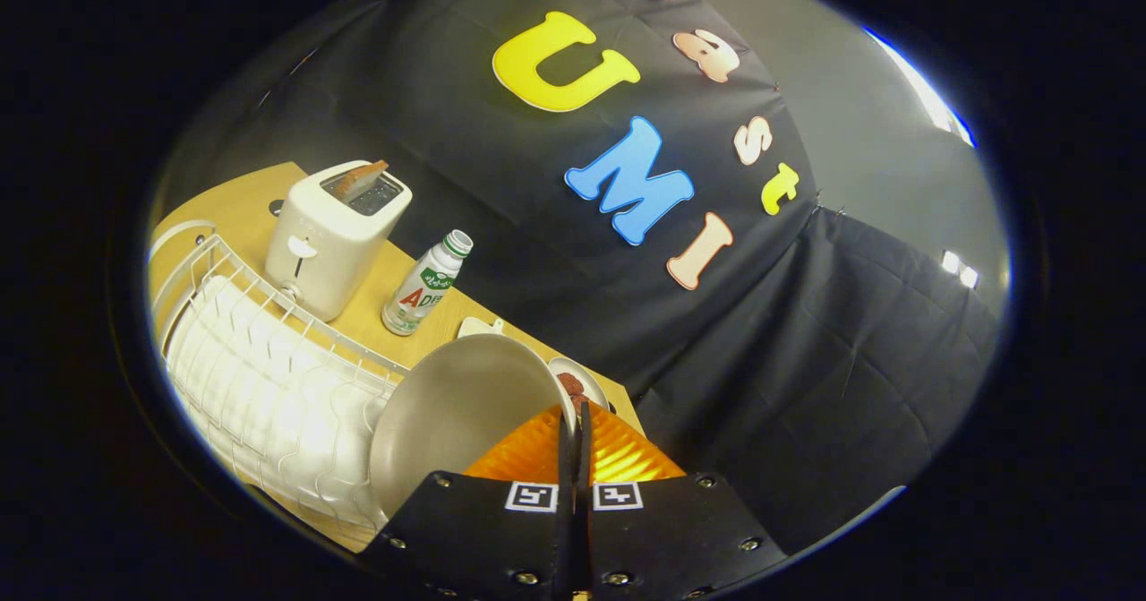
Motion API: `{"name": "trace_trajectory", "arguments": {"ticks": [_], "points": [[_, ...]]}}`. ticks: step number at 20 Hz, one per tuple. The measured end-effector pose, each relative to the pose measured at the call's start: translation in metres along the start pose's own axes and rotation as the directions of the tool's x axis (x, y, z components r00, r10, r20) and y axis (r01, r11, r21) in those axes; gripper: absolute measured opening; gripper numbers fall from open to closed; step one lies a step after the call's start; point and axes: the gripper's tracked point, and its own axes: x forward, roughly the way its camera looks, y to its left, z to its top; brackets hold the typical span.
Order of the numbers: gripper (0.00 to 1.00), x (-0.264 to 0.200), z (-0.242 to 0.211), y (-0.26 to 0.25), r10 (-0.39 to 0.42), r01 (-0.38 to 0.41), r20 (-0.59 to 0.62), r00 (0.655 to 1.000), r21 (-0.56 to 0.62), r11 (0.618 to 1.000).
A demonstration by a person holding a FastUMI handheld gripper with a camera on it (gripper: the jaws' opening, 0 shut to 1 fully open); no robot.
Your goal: Take the plate from the dish rack, then take the spoon from the basket and place it into the plate.
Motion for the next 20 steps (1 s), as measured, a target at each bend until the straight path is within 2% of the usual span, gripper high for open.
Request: {"name": "trace_trajectory", "arguments": {"ticks": [4, 9, 15, 20], "points": [[0.0, -0.021, -0.001, -0.02, -0.001, 0.001, 0.005, 1.0, 0.028, 1.0], [0.0, -0.062, -0.018, -0.038, 0.051, -0.052, 0.025, 0.998, 0.063, 0.997], [0.0, -0.113, -0.069, -0.036, 0.189, -0.193, 0.055, 0.98, 0.067, 0.979], [0.0, -0.136, -0.127, -0.026, 0.284, -0.286, 0.037, 0.958, 0.064, 0.956]]}}
